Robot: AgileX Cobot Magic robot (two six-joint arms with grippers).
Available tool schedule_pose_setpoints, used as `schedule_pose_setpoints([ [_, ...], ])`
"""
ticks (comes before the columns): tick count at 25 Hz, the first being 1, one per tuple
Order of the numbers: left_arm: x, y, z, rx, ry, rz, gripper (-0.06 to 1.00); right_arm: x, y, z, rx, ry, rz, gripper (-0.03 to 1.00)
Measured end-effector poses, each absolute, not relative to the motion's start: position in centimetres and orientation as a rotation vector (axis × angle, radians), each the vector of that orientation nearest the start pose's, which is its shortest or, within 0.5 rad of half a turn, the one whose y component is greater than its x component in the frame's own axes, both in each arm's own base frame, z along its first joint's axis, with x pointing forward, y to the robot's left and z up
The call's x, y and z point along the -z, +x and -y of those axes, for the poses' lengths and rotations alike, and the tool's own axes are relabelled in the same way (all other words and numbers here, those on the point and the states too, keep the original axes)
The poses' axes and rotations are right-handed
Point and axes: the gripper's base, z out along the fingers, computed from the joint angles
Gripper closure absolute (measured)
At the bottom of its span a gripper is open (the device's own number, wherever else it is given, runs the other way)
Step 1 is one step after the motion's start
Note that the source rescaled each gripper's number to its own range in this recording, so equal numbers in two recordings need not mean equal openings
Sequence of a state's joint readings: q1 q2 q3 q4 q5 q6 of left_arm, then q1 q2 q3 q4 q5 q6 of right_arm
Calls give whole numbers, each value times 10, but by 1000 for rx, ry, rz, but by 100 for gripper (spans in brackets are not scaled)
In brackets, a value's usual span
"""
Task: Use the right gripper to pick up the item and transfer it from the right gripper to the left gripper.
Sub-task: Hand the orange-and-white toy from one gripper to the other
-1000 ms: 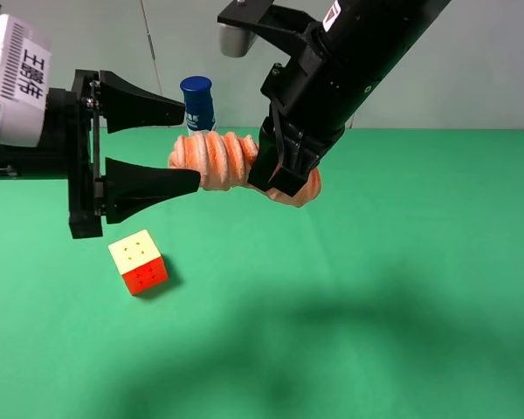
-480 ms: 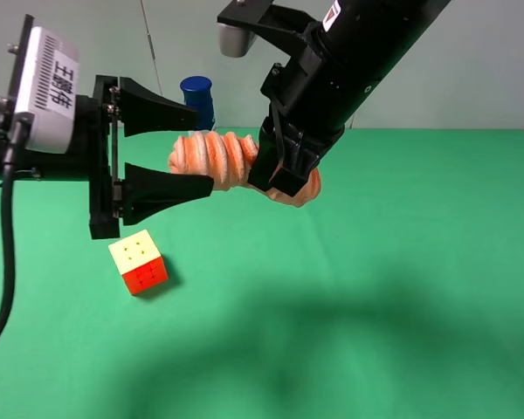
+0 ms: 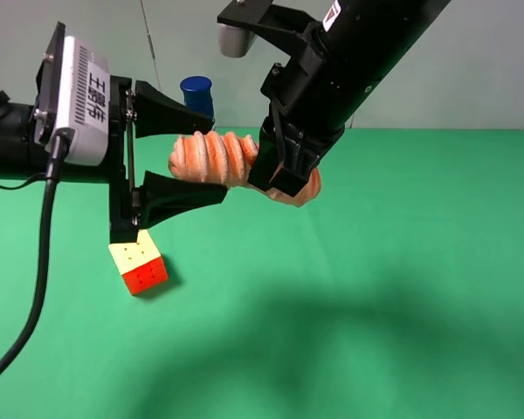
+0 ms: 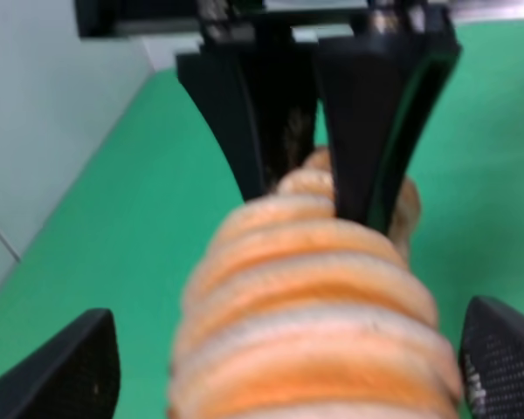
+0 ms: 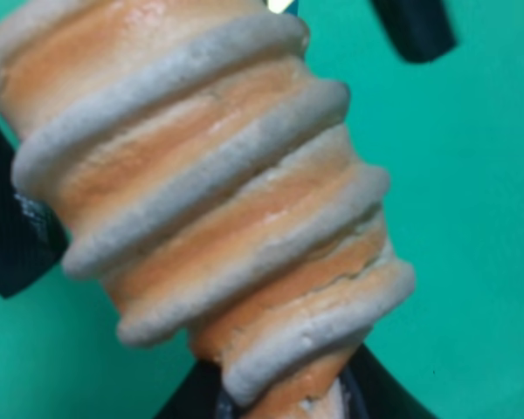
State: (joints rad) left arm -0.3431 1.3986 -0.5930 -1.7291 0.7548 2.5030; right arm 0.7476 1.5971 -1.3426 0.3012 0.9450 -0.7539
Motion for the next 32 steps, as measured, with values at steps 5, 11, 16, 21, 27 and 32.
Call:
schedule_pose_setpoints([
  [5, -225, 215, 143, 554, 1366, -1488, 5, -306, 233, -246, -380, -1696, -2051, 94],
  [11, -218, 216, 147, 577, 1380, -1505, 5, -306, 233, -246, -380, -1696, -2051, 96],
  [16, -203, 220, 158, 608, 1434, -1522, 5, -306, 233, -245, -376, -1702, -2053, 96],
  [21, -211, 226, 160, 593, 1427, -1491, 5, -306, 233, -245, -375, -1703, -2053, 96],
  [27, -212, 227, 161, 591, 1428, -1487, 29, -305, 233, -245, -374, -1703, -2053, 96],
  [32, -212, 227, 161, 589, 1430, -1484, 65, -305, 233, -245, -370, -1705, -2052, 97],
])
